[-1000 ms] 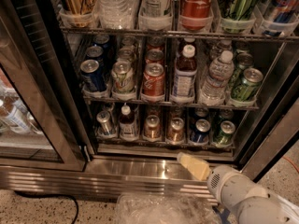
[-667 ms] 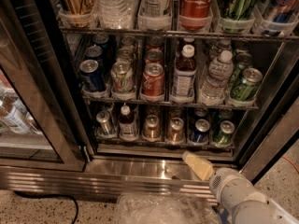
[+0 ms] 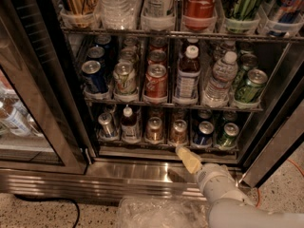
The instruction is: Pick pepsi can from bottom shelf of fridge
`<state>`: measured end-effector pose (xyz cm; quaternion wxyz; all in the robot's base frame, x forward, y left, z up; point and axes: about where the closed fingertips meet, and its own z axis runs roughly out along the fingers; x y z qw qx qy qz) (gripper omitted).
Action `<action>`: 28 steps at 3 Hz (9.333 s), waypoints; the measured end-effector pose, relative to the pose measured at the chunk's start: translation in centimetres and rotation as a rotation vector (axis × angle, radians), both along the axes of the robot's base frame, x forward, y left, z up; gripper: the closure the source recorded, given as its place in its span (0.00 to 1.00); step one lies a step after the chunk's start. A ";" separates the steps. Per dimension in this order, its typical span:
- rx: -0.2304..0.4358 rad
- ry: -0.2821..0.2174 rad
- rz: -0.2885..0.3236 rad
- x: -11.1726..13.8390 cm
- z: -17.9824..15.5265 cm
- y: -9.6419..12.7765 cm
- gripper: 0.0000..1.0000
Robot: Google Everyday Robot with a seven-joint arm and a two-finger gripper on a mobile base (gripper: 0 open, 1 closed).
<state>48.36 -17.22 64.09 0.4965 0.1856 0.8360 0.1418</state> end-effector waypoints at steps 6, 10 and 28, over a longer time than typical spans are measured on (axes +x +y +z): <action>-0.314 -0.281 -0.163 5.6 -0.5 -3.9 0.00; -0.433 -0.371 -0.184 5.2 -1.5 -4.6 0.19; -0.570 -0.510 -0.079 13.6 -3.7 -2.2 0.41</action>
Offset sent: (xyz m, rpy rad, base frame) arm 0.0200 0.0045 -0.0033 -0.0247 -0.0609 -0.0296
